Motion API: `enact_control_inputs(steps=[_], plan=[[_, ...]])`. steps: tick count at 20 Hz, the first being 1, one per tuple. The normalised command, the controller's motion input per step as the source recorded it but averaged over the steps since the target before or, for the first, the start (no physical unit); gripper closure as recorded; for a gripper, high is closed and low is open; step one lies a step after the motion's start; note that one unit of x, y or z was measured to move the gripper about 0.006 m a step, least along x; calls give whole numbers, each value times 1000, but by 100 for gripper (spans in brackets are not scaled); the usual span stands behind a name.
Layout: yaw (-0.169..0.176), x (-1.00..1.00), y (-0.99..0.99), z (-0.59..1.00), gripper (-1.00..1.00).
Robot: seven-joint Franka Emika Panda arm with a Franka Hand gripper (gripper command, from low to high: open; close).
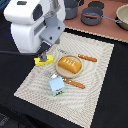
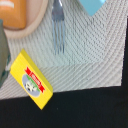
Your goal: Interact with the objects in diverse but meaningful ways.
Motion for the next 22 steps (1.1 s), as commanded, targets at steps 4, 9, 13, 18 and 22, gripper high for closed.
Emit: enact_control_inputs(steps=[4,9,13,18,22], plan=[[-116,814,-374,184,-100],[-119,785,-375,59,-100],[-113,696,-391,1,-100],[-37,250,-262,-47,-100],[0,7,-144,-197,-100]])
